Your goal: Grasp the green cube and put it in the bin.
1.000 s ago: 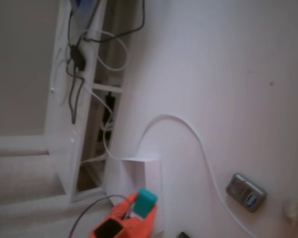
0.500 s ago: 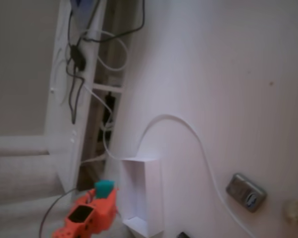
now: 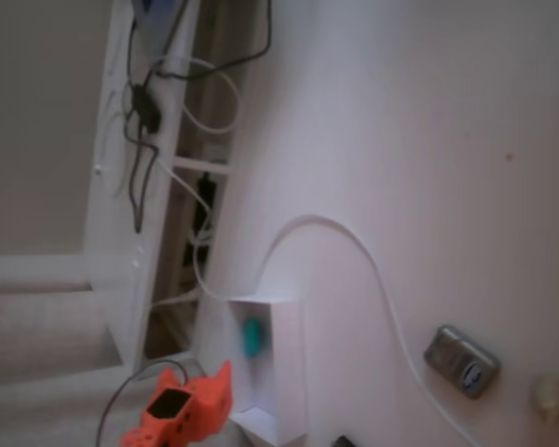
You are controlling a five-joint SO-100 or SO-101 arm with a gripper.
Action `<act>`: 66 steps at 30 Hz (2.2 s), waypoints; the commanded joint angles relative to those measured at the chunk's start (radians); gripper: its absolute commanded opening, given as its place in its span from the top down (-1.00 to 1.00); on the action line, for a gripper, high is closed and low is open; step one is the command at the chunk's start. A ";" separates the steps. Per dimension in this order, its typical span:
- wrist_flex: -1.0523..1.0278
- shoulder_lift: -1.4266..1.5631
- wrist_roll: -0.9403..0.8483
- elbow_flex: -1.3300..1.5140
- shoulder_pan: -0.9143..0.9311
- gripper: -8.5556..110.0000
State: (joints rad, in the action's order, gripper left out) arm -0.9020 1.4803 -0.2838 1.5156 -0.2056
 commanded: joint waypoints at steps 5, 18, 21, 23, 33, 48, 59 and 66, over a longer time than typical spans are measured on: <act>-0.014 0.187 -0.003 0.124 0.021 0.24; -0.155 1.223 0.003 0.838 0.063 0.67; -0.279 1.393 0.002 0.950 0.077 0.67; -0.310 1.460 0.003 1.009 0.074 0.67; -0.397 1.710 0.003 1.295 0.112 0.66; -0.433 1.827 0.005 1.428 0.153 0.86; -0.433 1.827 0.005 1.428 0.152 1.00; -0.433 1.829 0.005 1.428 0.152 1.00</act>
State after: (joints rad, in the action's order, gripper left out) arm -1.3361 3.2996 -0.2823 2.9483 -0.0506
